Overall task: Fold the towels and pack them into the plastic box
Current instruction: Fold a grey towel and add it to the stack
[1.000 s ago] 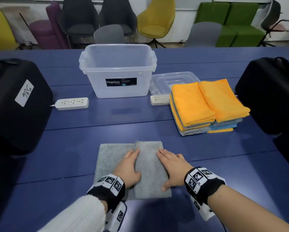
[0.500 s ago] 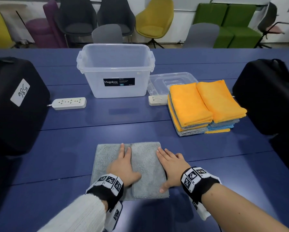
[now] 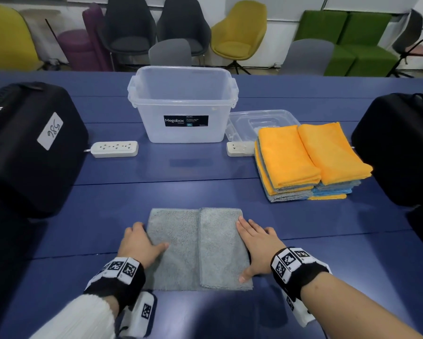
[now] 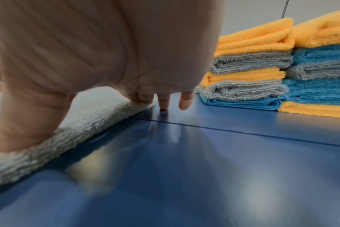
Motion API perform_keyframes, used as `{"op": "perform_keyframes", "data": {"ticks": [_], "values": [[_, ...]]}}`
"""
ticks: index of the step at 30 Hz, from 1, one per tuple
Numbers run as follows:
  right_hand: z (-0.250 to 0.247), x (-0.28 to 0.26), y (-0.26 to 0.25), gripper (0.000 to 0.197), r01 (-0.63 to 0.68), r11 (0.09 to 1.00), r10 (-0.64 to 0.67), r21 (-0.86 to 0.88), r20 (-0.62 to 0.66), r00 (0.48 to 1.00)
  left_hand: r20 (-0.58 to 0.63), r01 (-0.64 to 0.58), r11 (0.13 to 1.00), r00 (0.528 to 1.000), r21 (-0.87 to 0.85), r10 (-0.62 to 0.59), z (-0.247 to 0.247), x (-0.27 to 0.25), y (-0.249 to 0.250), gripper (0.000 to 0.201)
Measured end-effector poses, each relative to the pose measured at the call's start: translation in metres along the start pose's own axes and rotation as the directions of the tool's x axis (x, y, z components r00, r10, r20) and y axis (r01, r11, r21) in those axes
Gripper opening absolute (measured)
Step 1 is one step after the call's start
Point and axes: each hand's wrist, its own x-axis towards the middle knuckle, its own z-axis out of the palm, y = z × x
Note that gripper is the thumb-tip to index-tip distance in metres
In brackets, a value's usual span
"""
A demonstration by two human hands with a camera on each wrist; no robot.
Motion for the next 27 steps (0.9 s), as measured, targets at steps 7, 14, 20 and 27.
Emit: {"op": "perform_keyframes", "data": {"ticks": [7, 14, 20, 27], "values": [[0.0, 0.001, 0.0, 0.14, -0.011, 1.0, 0.01, 0.018, 0.009, 1.0, 0.285, 0.129, 0.928, 0.958, -0.35, -0.026, -0.006, -0.006, 0.015, 0.057], [0.002, 0.0, 0.001, 0.138, -0.01, 0.999, 0.01, 0.033, -0.002, 1.0, 0.342, 0.06, 0.683, 0.895, -0.728, 0.286, -0.012, -0.035, 0.064, 0.062], [0.005, 0.0, 0.002, 0.136, -0.022, 0.999, 0.024, 0.034, -0.034, 0.999, 0.404, -0.073, 0.81, 0.838, -0.582, 0.366, 0.042, -0.055, 0.118, 0.078], [0.011, 0.001, 0.002, 0.136, -0.083, 0.996, 0.085, 0.038, -0.057, 0.995, 0.375, -0.232, 0.906, 0.852, -0.353, 0.364, 0.079, -0.061, 0.137, 0.081]]}}
